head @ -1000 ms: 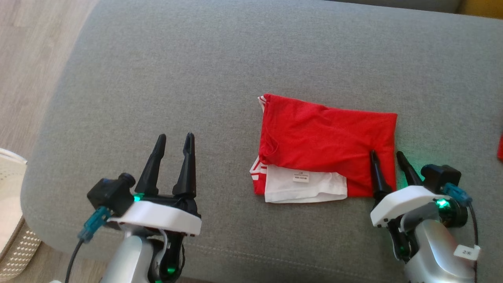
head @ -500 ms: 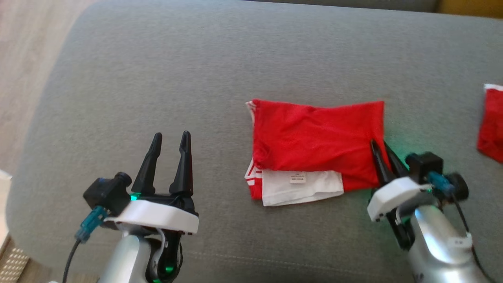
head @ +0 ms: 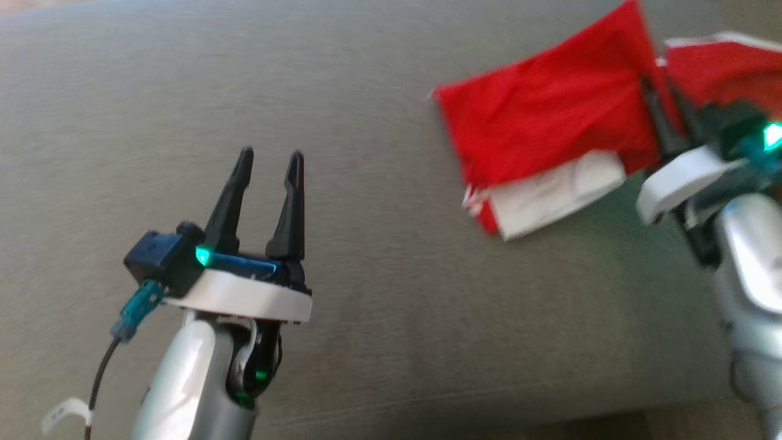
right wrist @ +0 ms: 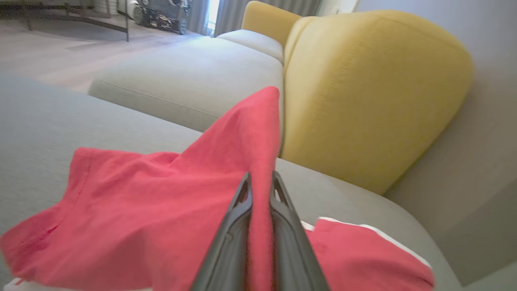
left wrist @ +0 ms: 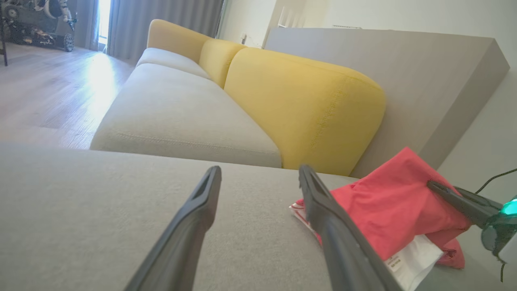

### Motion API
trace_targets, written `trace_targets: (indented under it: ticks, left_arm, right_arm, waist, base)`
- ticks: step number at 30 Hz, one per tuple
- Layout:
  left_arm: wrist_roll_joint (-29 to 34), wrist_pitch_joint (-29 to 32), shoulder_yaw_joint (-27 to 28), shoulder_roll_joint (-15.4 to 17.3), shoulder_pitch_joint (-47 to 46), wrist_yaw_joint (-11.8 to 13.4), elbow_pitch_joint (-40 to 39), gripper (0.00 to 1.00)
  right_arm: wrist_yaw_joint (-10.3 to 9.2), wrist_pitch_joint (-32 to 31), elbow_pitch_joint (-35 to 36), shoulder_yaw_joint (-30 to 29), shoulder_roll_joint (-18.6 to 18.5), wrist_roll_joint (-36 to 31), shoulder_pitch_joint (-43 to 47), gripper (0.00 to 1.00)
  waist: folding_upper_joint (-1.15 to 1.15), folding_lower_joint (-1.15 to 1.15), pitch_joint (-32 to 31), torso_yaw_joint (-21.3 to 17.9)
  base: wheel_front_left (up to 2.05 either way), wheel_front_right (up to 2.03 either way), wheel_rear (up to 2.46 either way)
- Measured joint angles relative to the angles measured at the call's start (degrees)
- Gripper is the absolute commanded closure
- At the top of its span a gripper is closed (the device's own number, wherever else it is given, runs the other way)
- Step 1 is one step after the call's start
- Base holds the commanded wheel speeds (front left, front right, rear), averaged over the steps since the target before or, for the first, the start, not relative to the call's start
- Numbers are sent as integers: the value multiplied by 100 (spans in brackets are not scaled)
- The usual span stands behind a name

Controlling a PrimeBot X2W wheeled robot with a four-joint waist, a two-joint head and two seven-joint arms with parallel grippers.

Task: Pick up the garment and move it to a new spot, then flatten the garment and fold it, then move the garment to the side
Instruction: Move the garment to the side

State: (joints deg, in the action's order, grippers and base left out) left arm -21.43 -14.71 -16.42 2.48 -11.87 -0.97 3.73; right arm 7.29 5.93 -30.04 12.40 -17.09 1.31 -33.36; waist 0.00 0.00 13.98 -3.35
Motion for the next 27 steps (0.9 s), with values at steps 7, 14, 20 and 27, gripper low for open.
trace_targets:
  ticks: [7, 14, 20, 27]
  left_arm:
    - [477, 0, 23, -4, -466, -249, 1, 0]
    - [740, 0, 60, 68, -821, -416, 55, 0]
    - [821, 0, 137, 151, -838, -497, 135, 0]
    - [816, -1, 259, 152, -854, -515, 145, 0]
  right_arm:
    - [0, -225, -38, -200, -367, 244, -571, 100]
    - [0, -246, -361, -896, -254, 207, -1057, 100]
    - [0, -242, -805, -1202, 102, -152, -1307, 13]
    - [0, -22, -949, -1426, 220, -465, -1309, 0]
  waist:
    - [0, 0, 552, -787]
    - [0, 1, 1183, -1503]
    - [0, 0, 1664, -1967]
    - [0, 0, 1670, -1915]
  base:
    - [0, 0, 0]
    - [0, 0, 0]
    - [0, 0, 0]
    - [0, 0, 0]
